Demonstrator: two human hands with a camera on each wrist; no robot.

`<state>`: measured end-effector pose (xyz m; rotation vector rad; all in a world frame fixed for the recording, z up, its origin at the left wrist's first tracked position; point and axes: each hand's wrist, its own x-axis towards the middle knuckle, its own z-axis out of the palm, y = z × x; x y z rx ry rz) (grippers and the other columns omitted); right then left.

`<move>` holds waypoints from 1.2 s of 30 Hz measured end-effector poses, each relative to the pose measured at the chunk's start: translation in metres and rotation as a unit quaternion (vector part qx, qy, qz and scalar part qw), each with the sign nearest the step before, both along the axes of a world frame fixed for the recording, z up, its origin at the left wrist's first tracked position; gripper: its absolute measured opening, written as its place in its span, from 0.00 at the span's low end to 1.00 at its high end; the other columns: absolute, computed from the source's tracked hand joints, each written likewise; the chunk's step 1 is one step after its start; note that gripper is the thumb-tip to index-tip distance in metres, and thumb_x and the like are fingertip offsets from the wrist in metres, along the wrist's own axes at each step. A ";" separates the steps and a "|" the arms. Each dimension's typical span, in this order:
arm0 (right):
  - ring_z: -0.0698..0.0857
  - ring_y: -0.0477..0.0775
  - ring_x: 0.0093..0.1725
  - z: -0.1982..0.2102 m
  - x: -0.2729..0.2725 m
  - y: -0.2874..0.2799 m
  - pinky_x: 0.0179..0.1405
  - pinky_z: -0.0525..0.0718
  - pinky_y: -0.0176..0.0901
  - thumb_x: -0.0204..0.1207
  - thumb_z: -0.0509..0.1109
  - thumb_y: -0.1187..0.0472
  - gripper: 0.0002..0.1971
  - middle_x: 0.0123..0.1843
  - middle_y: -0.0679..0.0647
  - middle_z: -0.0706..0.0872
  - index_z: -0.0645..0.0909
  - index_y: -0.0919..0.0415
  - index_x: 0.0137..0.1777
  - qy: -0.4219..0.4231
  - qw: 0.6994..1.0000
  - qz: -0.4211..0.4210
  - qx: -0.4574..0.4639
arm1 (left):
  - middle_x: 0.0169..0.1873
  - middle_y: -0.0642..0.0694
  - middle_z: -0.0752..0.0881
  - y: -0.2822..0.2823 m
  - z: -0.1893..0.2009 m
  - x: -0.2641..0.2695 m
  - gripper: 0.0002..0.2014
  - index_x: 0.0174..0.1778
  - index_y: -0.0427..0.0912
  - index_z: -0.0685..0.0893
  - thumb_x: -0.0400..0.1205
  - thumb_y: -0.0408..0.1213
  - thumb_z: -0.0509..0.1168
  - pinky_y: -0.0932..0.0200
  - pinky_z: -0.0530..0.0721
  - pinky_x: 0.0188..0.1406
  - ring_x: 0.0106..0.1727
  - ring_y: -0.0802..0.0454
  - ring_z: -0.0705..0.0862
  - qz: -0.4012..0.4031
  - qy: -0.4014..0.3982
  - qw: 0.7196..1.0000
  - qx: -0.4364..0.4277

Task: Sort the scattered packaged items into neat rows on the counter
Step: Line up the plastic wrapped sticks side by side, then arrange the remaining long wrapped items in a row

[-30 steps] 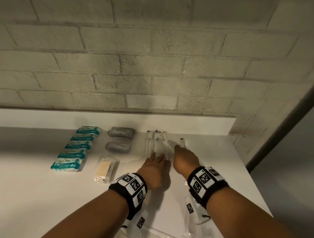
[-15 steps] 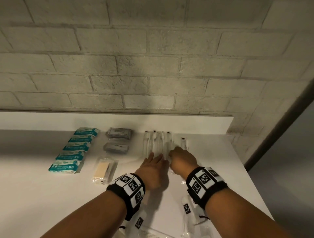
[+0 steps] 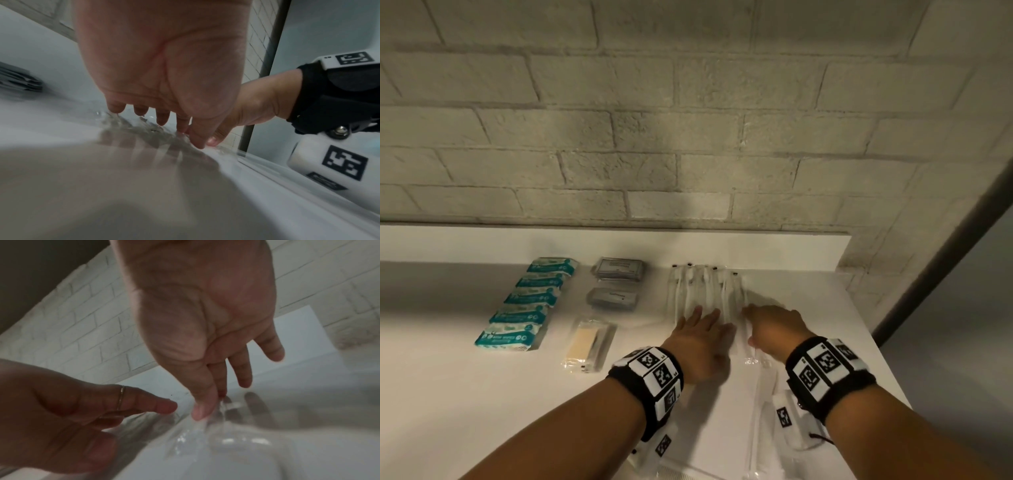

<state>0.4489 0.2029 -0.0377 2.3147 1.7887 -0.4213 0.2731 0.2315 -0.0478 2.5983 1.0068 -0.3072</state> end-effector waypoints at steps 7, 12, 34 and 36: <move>0.73 0.63 0.74 0.007 -0.010 0.020 0.76 0.60 0.73 0.82 0.52 0.61 0.29 0.76 0.57 0.74 0.53 0.48 0.84 0.051 0.997 -0.023 -0.047 | 0.85 0.43 0.53 0.005 -0.006 0.000 0.40 0.83 0.50 0.57 0.71 0.53 0.48 0.37 0.52 0.82 0.85 0.34 0.46 0.015 -0.029 0.999 0.010; 0.74 0.64 0.73 -0.014 -0.001 0.030 0.69 0.74 0.66 0.74 0.54 0.57 0.36 0.79 0.58 0.70 0.50 0.44 0.83 0.101 0.994 -0.009 -0.032 | 0.84 0.43 0.55 0.009 -0.011 -0.002 0.39 0.83 0.50 0.58 0.72 0.53 0.49 0.40 0.53 0.82 0.84 0.33 0.49 0.013 -0.037 0.999 0.033; 0.63 0.56 0.80 0.021 -0.042 -0.135 0.81 0.54 0.63 0.73 0.73 0.61 0.28 0.81 0.50 0.66 0.74 0.46 0.73 0.022 0.982 0.184 -0.020 | 0.51 0.55 0.77 -0.109 0.021 -0.072 0.22 0.53 0.54 0.76 0.68 0.50 0.76 0.58 0.75 0.48 0.53 0.53 0.74 -0.010 0.044 0.999 -0.024; 0.72 0.57 0.67 0.021 -0.043 -0.138 0.73 0.66 0.56 0.71 0.76 0.54 0.18 0.66 0.51 0.77 0.79 0.51 0.61 -0.005 0.988 0.156 0.015 | 0.55 0.51 0.80 -0.113 0.025 -0.070 0.20 0.54 0.50 0.77 0.71 0.49 0.75 0.58 0.74 0.48 0.55 0.50 0.76 -0.009 0.066 0.998 -0.015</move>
